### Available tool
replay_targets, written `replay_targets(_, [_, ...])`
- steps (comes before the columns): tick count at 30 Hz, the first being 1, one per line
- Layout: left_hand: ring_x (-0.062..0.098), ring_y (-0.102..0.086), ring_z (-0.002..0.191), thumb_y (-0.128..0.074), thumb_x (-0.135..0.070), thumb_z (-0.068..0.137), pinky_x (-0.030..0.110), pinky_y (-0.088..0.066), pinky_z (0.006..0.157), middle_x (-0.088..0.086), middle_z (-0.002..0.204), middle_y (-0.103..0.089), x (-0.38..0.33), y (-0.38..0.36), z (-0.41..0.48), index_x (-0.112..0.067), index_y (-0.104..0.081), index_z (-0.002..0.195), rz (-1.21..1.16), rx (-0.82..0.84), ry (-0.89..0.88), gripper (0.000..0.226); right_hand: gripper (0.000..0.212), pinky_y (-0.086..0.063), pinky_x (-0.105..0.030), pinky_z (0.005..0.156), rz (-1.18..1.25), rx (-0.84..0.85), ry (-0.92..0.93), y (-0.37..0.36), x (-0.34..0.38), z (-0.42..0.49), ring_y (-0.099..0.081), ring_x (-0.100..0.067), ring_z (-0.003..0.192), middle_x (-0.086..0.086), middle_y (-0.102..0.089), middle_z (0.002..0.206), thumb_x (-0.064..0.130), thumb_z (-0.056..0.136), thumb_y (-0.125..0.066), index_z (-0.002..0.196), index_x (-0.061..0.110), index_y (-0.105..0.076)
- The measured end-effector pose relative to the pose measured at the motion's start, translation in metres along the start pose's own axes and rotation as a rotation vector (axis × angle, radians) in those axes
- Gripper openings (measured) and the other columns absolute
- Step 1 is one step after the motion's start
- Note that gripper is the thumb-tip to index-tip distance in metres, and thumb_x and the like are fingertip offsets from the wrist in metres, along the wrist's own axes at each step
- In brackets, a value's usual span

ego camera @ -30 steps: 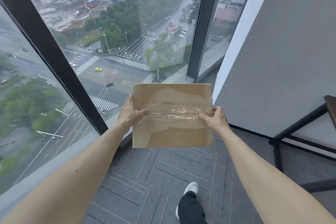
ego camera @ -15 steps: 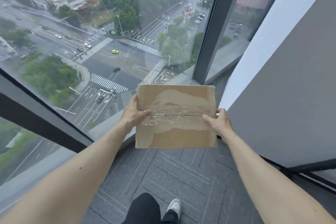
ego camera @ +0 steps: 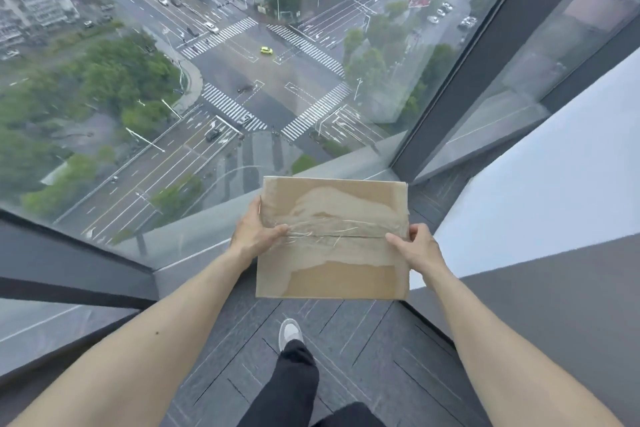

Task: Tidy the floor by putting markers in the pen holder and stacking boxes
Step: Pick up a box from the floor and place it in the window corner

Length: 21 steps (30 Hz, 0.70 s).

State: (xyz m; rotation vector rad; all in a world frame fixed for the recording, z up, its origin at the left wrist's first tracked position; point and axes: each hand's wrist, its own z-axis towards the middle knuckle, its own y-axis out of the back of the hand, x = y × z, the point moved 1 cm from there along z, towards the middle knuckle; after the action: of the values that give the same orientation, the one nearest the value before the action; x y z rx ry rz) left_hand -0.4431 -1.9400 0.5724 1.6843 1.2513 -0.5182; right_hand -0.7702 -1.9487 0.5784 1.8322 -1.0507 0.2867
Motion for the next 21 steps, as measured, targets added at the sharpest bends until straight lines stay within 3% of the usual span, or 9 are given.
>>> replay_targets(3, [0.020,-0.064,0.107,-0.084,-0.029,0.069,0.040,-0.050,0.096,-0.012,0.112,-0.068,0.003,-0.016,0.028,-0.043,-0.048,0.116,-0.020,-0.017,0.054,0.061,0.062,-0.049,-0.047,0.096,-0.035,0.049,0.007,0.005,0.004,0.043,-0.057,-0.023,0.113,-0.002,-0.059,0.124,0.050,0.078,-0.071,0.123,0.015,-0.048])
replay_targets(6, [0.018,-0.060,0.108,-0.082,-0.028,0.070,0.037,-0.048,0.094,-0.012,0.115,-0.064,0.002,-0.034,0.046,-0.042,-0.046,0.119,-0.039,-0.034,0.098,0.062,0.076,-0.046,-0.046,0.102,-0.056,0.122,0.030,0.007,0.005,0.076,-0.053,-0.022,0.124,0.002,-0.055,0.136,0.050,0.076,-0.072,0.139,0.020,-0.042])
replay_targets(10, [0.018,-0.063,0.104,-0.081,-0.031,0.069,0.036,-0.048,0.095,-0.012,0.110,-0.067,0.012,-0.069,0.067,-0.043,-0.045,0.121,-0.064,-0.053,0.174,0.065,0.089,-0.047,-0.048,0.102,-0.122,0.225,0.033,0.004,-0.016,0.138,-0.056,-0.020,0.124,0.006,-0.058,0.138,0.066,0.063,-0.066,0.141,0.031,-0.042])
replay_targets(13, [0.020,-0.065,0.104,-0.079,-0.035,0.068,0.042,-0.051,0.097,-0.012,0.110,-0.070,0.030,-0.105,0.080,-0.045,-0.047,0.119,-0.069,-0.088,0.250,0.061,0.085,-0.045,-0.048,0.104,-0.163,0.286,0.047,-0.003,-0.033,0.182,-0.054,-0.022,0.125,0.002,-0.056,0.141,0.059,0.071,-0.070,0.144,0.026,-0.040])
replay_targets(17, [0.019,-0.060,0.109,-0.079,-0.034,0.072,0.033,-0.046,0.090,-0.011,0.115,-0.068,0.058,-0.162,0.098,-0.038,-0.048,0.134,-0.109,-0.147,0.349,0.070,0.071,-0.047,-0.046,0.100,-0.221,0.373,0.075,-0.017,-0.064,0.239,-0.058,-0.022,0.119,0.002,-0.059,0.136,0.048,0.079,-0.072,0.140,0.024,-0.044])
replay_targets(21, [0.019,-0.064,0.107,-0.080,-0.040,0.066,0.041,-0.051,0.096,-0.017,0.109,-0.071,0.103,-0.224,0.125,-0.044,-0.052,0.117,-0.132,-0.139,0.421,0.058,0.064,-0.048,-0.046,0.099,-0.232,0.419,0.070,-0.038,-0.107,0.294,-0.059,-0.020,0.113,0.006,-0.061,0.124,0.042,0.081,-0.072,0.137,0.025,-0.047])
